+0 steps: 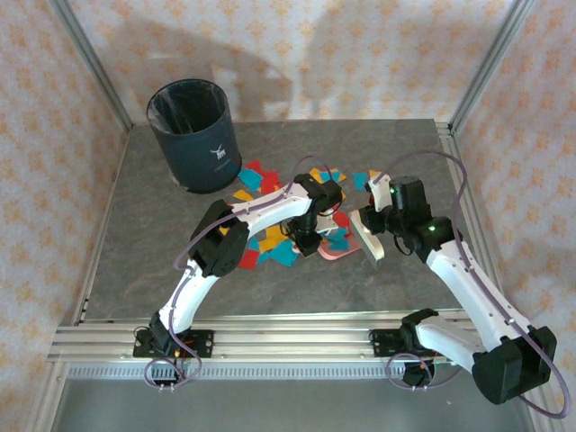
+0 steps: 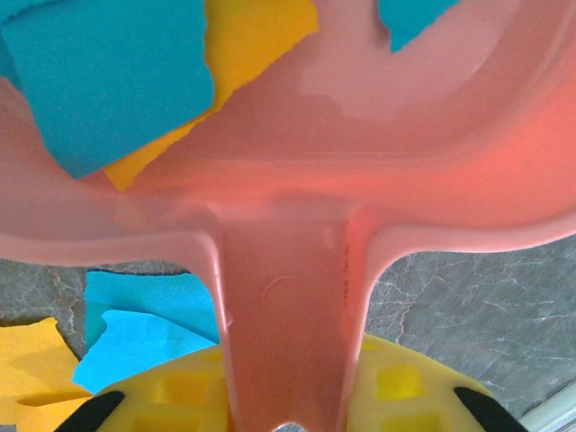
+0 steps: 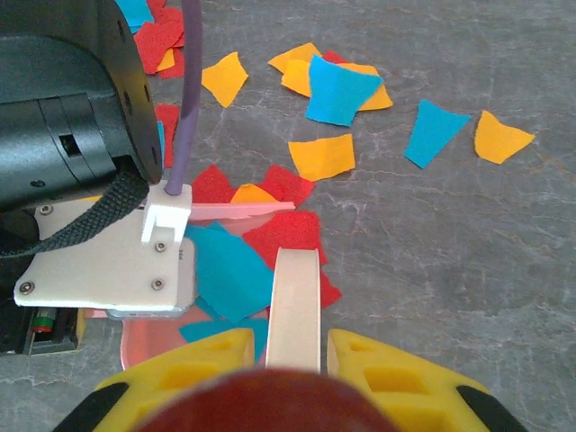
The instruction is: Sweep away the paper scraps from the table
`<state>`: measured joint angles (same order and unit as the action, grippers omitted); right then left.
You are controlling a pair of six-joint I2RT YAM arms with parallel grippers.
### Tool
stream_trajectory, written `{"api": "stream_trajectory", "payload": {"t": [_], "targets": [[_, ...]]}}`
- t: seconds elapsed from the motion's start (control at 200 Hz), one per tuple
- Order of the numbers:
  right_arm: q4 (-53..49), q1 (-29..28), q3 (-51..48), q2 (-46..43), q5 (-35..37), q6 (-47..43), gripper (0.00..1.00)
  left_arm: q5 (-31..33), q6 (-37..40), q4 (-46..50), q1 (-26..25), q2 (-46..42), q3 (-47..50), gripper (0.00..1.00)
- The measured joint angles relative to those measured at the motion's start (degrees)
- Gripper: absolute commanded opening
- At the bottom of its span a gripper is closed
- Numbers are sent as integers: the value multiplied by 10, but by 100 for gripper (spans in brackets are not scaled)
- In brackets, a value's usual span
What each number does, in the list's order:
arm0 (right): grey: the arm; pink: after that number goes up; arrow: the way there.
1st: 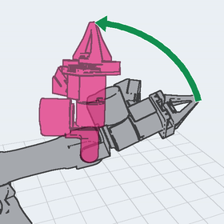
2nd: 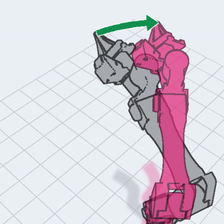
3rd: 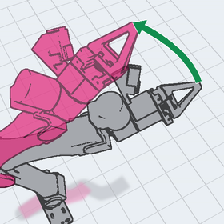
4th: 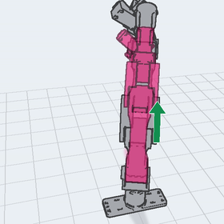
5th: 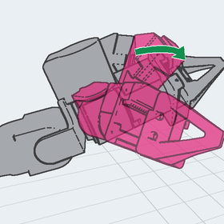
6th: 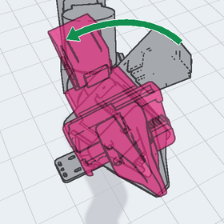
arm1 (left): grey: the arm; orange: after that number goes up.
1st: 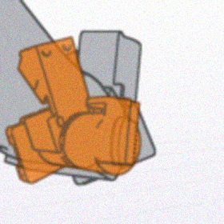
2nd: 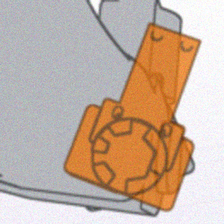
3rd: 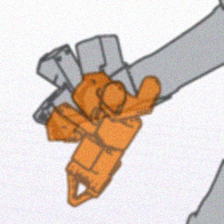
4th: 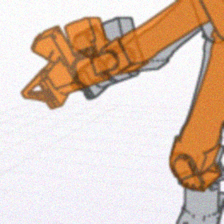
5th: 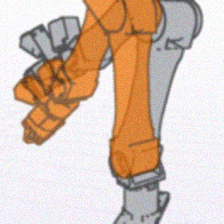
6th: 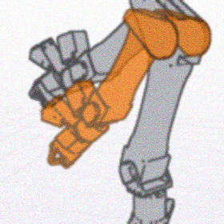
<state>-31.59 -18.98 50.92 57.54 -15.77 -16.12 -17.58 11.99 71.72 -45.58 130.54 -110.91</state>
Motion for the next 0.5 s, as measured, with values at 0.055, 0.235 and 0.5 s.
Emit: {"api": "stream_trajectory", "payload": {"t": [0.055,0.235,0.5], "targets": [[-9,0,1,-5,12,0,0,0,0,-1,0,0,2,0],[-13,0,1,-15,63,18,0,5,0,-16,0,-8,27,0],[32,0,-18,-64,159,54,0,14,-2,-48,0,-63,85,0]]}}
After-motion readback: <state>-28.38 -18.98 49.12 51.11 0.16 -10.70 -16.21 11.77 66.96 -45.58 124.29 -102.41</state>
